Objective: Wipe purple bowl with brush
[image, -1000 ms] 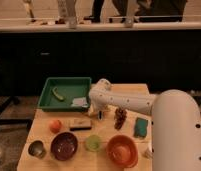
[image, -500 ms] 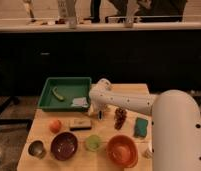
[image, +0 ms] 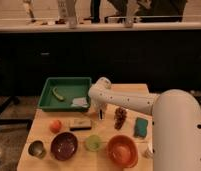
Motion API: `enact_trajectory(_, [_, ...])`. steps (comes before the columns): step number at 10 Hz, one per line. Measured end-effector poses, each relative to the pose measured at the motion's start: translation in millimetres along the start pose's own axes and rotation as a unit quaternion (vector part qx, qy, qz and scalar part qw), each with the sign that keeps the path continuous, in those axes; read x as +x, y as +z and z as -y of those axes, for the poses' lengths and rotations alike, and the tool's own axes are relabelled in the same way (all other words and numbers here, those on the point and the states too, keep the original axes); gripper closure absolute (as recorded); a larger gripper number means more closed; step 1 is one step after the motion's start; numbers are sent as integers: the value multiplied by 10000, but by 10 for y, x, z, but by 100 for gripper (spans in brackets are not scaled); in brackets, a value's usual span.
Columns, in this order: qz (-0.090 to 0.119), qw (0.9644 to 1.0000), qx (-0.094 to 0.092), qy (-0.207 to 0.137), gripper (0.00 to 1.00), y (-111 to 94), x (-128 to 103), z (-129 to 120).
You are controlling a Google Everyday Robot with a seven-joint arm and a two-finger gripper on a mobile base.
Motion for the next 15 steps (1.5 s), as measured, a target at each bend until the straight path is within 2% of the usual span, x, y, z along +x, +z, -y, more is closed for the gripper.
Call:
enact_trajectory(1, [-22, 10000, 6, -9, 100, -13, 23, 3])
enact_trajectory(9, [13, 10000, -28, -28, 100, -30, 29, -13])
enact_trajectory(13, [577, 9983, -120, -23, 100, -350, -16, 26])
enact_trajectory(15, [693, 9975, -132, -25, 100, -434, -19, 56])
